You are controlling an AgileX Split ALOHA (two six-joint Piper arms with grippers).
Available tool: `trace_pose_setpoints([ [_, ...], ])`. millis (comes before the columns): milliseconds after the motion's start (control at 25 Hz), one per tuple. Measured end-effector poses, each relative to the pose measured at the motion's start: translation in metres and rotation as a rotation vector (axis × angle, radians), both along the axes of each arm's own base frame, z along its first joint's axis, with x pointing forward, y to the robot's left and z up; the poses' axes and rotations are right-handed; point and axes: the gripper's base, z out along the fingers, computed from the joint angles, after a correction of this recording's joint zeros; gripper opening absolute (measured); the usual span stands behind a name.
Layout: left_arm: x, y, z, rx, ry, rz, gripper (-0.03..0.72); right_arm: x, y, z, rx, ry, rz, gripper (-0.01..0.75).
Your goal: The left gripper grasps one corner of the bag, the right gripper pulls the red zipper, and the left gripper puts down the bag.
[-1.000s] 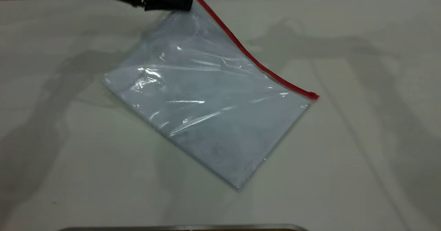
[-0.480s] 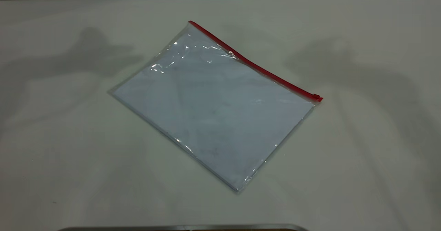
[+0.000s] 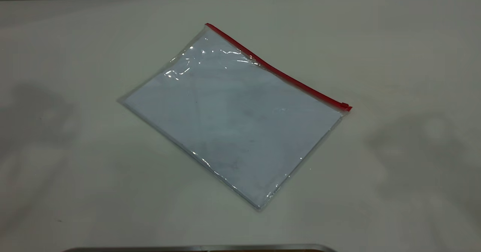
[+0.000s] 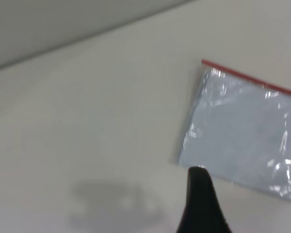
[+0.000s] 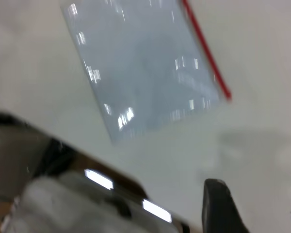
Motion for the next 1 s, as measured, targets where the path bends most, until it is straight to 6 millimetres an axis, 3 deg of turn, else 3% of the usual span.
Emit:
trace_pose_setpoints([
  [120,-0.029,-0.001,-0.022,-0.005,0.077,0.019,0.563,-0.037,-0.011,-0.028,-0.062,0.061,-0.030,0.403],
  [320,-0.077,-0.004,-0.087,-0.027,0.285,0.054,0.563,-0.087,-0.028,-0.079,-0.155,0.157,-0.134,0.403],
  [560,-0.135,-0.008,-0.151,-0.038,0.432,0.072,0.563,-0.137,-0.043,-0.118,-0.179,0.139,-0.279,0.403],
  [800,-0.185,-0.008,-0.187,-0.008,0.395,0.094,0.563,-0.167,-0.053,-0.111,-0.152,-0.083,-0.341,0.403],
  [1000,-0.216,-0.008,-0.186,0.010,0.275,0.137,0.563,-0.178,-0.057,-0.111,-0.146,-0.188,-0.356,0.403],
])
